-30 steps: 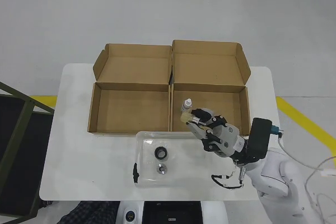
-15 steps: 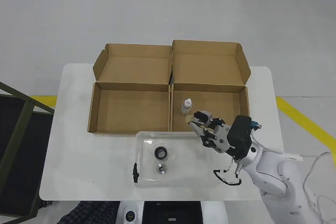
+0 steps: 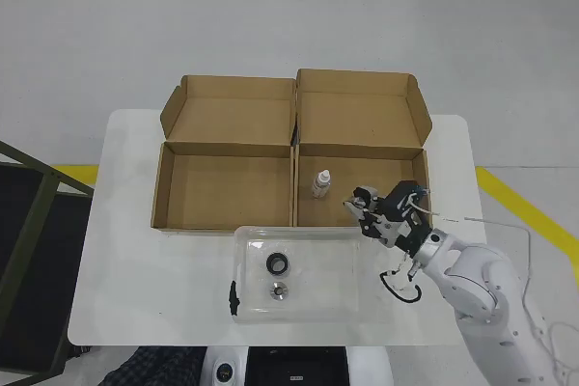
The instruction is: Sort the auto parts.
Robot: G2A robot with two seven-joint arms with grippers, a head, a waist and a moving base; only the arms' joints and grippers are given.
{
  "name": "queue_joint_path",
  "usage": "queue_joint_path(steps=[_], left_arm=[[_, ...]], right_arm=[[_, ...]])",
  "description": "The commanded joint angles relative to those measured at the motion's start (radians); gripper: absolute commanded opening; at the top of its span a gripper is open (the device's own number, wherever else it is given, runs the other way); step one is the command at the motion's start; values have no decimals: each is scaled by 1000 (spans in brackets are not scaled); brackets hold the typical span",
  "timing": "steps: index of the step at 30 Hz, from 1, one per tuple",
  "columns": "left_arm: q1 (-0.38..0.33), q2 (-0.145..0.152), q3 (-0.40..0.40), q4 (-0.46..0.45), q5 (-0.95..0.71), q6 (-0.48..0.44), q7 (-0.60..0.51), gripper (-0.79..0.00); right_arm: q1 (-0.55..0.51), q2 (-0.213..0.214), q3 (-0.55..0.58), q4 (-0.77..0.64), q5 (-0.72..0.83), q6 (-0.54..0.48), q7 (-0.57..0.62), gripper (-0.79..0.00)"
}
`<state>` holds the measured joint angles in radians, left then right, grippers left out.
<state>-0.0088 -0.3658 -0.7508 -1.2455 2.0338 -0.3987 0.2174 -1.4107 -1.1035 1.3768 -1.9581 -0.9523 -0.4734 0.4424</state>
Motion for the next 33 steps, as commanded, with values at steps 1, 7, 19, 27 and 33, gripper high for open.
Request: queue_joint_path(steps=[1, 7, 19, 27, 33], left_arm=[[0, 0, 0, 0, 0, 0, 0, 0], [0, 0, 0, 0, 0, 0, 0, 0], [0, 0, 0, 0, 0, 0, 0, 0], [0, 0, 0, 0, 0, 0, 0, 0], [0, 0, 0, 0, 0, 0, 0, 0]], right_arm=[[26, -1, -12, 25, -3, 10, 19, -785], [108, -7, -58, 107, -66, 68, 74, -785], [226, -22, -152, 226, -117, 120, 125, -785], [296, -35, -205, 323, -109, 123, 147, -785], [328, -42, -233, 386, -108, 124, 152, -785]])
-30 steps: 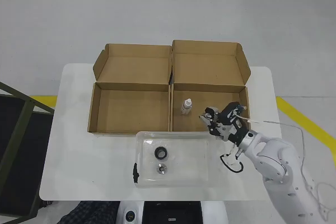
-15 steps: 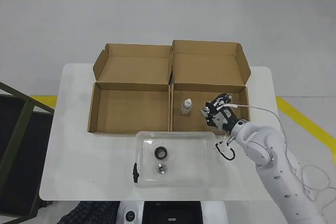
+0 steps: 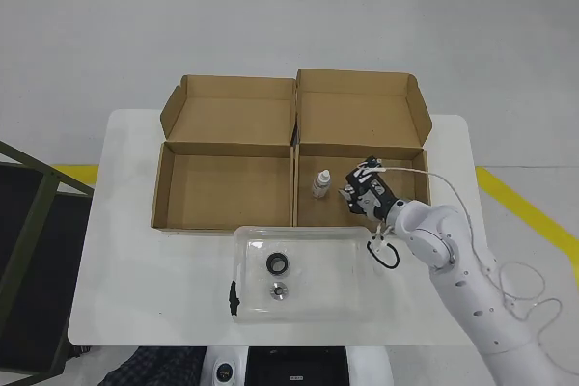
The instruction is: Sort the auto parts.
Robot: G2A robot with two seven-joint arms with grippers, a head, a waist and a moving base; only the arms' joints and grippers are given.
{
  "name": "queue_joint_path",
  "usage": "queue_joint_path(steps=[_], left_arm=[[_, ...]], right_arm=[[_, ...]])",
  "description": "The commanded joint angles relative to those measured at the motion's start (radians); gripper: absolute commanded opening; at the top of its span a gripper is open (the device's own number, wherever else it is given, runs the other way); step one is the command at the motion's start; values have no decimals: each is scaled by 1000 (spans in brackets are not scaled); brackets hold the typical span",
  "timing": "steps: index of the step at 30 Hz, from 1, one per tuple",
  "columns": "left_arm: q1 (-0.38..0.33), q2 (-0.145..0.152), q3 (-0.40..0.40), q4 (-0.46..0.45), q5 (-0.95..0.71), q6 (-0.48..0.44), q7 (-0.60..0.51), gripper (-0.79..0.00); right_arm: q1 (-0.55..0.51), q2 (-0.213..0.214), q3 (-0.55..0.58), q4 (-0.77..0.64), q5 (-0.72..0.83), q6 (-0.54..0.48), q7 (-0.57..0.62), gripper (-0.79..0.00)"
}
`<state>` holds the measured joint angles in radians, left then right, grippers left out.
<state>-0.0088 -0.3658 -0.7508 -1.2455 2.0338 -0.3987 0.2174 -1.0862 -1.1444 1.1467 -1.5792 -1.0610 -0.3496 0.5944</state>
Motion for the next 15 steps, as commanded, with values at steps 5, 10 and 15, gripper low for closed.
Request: queue_joint_path(steps=[5, 10, 15], left_arm=[[0, 0, 0, 0, 0, 0, 0, 0], [0, 0, 0, 0, 0, 0, 0, 0], [0, 0, 0, 0, 0, 0, 0, 0]], right_arm=[[24, -6, -19, 37, 0, 3, 6, -723], [36, -8, -29, 49, -4, 4, 12, -517], [42, -9, -34, 34, -18, 3, 18, -391]])
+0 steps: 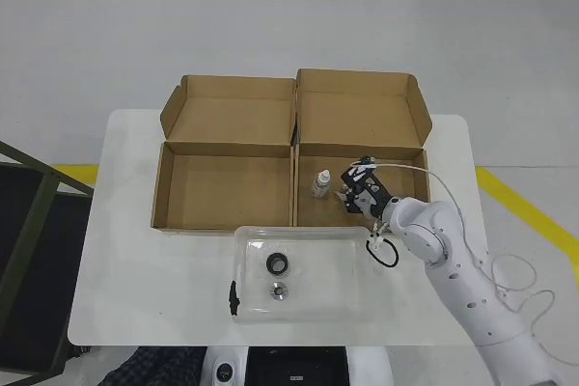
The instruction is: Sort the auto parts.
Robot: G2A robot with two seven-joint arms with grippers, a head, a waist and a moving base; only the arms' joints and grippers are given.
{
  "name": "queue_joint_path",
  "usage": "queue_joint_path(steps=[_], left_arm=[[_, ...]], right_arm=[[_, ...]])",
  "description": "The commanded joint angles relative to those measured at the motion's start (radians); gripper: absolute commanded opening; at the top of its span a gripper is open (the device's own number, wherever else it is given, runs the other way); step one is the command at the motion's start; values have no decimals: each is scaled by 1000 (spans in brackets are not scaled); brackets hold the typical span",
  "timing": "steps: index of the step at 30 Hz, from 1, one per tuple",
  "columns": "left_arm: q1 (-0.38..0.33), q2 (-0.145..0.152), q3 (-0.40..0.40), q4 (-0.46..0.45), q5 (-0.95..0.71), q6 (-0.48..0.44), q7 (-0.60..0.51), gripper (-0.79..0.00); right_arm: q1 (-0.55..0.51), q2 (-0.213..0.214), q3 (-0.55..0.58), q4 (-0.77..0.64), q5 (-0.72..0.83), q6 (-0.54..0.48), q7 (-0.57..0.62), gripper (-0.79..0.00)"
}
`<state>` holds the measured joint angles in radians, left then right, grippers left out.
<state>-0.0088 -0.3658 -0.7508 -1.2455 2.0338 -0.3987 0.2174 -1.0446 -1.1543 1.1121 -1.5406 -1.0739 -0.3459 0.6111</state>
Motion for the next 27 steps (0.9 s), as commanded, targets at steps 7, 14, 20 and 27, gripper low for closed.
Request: queue_joint_path(steps=[7, 14, 20, 27], left_arm=[[0, 0, 0, 0, 0, 0, 0, 0], [0, 0, 0, 0, 0, 0, 0, 0], [0, 0, 0, 0, 0, 0, 0, 0], [0, 0, 0, 0, 0, 0, 0, 0]], right_arm=[[-30, 12, 39, -114, -60, -6, 22, 0], [-97, 29, 110, -268, -56, -35, 47, 0], [-168, 41, 150, -411, -38, -96, 66, 0], [-253, 51, 149, -539, -33, -150, 71, 0]])
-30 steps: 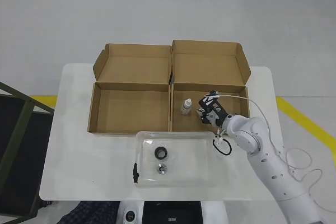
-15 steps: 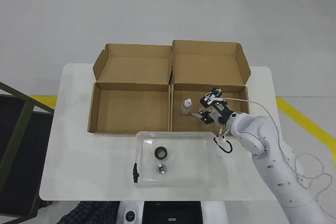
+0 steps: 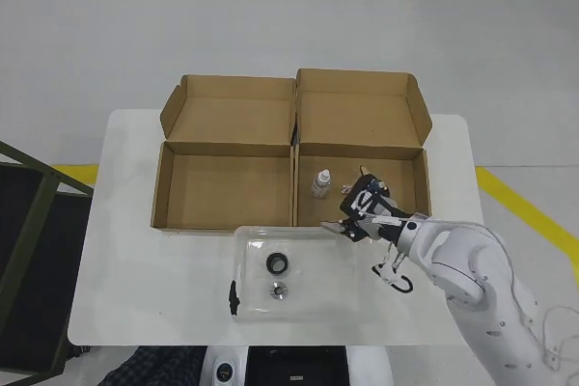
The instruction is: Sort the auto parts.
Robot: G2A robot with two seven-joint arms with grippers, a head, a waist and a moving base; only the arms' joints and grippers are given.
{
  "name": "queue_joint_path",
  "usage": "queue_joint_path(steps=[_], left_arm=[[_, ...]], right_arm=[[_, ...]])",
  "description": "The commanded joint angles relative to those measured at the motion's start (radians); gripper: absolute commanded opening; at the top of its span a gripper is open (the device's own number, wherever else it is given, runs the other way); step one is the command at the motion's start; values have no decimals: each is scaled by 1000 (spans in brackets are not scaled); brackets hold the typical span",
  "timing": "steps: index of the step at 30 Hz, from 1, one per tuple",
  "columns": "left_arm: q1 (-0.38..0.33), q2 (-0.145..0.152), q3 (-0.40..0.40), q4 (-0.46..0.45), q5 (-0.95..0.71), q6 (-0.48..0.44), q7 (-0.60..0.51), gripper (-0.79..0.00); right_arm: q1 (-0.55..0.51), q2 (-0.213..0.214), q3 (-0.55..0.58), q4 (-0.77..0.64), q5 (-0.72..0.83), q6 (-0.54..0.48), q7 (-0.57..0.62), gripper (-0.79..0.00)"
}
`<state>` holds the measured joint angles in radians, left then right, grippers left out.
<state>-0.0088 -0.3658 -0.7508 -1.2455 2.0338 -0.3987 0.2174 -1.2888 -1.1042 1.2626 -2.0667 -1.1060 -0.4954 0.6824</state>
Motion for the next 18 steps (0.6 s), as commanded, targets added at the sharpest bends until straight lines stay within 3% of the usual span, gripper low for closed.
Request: queue_joint_path(steps=[1, 9, 18], left_arm=[[0, 0, 0, 0, 0, 0, 0, 0], [0, 0, 0, 0, 0, 0, 0, 0], [0, 0, 0, 0, 0, 0, 0, 0]], right_arm=[[-20, 1, -7, -29, -5, -5, 0, 0], [-75, 4, -80, -105, -45, -48, -20, 0], [-81, 0, -192, -94, -124, -92, -42, 0]])
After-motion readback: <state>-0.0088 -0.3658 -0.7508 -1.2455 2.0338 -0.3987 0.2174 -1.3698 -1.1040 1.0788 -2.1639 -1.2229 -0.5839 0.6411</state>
